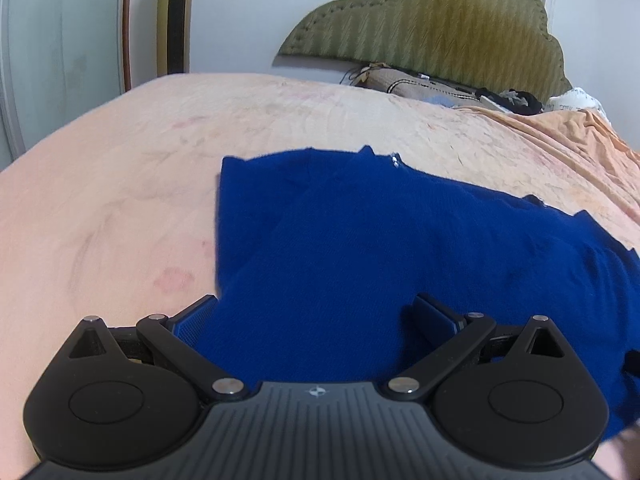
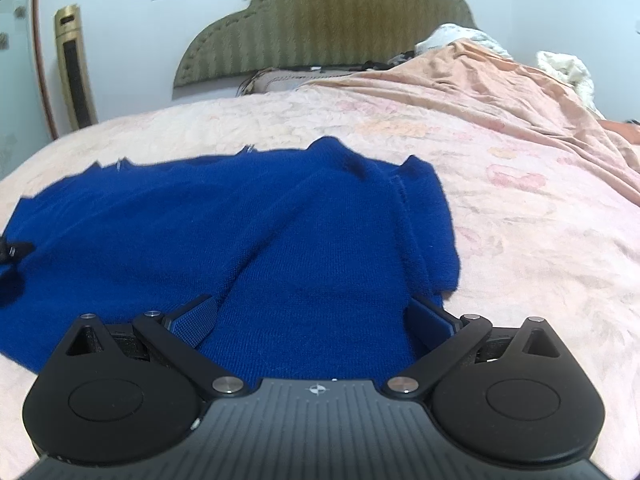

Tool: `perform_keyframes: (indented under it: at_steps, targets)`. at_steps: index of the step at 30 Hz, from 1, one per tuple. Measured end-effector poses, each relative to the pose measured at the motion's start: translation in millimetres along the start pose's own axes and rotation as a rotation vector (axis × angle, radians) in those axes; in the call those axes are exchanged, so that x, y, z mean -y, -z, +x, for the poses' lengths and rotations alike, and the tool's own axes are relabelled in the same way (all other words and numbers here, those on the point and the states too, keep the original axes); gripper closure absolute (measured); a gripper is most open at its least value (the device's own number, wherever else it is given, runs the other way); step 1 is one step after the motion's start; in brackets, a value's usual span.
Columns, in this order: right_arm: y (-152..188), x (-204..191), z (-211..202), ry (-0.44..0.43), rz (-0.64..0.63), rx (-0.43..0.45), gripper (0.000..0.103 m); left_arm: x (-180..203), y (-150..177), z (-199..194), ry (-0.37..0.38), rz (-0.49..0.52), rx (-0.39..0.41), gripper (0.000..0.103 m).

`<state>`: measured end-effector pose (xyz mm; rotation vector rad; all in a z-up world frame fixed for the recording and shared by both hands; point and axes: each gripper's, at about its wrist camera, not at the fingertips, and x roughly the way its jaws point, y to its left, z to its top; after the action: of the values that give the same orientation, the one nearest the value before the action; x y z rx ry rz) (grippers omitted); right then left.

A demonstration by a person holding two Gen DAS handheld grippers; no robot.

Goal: Fold small clothes

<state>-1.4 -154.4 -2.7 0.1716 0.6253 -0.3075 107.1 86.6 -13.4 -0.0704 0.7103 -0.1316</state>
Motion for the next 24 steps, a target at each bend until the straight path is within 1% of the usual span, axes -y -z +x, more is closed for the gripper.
perform_keyframes:
  at_steps: [3, 7, 12, 17, 24]
  targets:
    - [-1.4, -7.5, -7.2, -0.008, 0.016, 0.007, 0.0, 2.8, 3.8, -10.2, -0.01, 0.028, -0.025, 0.0]
    - [-3.8, -29.6, -14.3, -0.054, -0.059, 0.003, 0.001, 6.9, 9.7, -23.2, -0.034, 0.046, -0.032, 0.0]
    - [-6.4, -52.7, -24.1, -0.092, -0.137, 0.012, 0.001, 10.8, 15.6, -28.4, -0.032, 0.084, -0.055, 0.0]
    - [-5.6, -60.5, -31.3, -0.132, -0.146, 0.011, 0.001, 10.7, 16.3, -32.4, -0.035, 0.091, -0.06, 0.0]
    - [-4.1, -69.0, -42.1, -0.124, -0.172, 0.03, 0.001, 11.8, 17.0, -35.4, -0.042, 0.099, -0.064, 0.0]
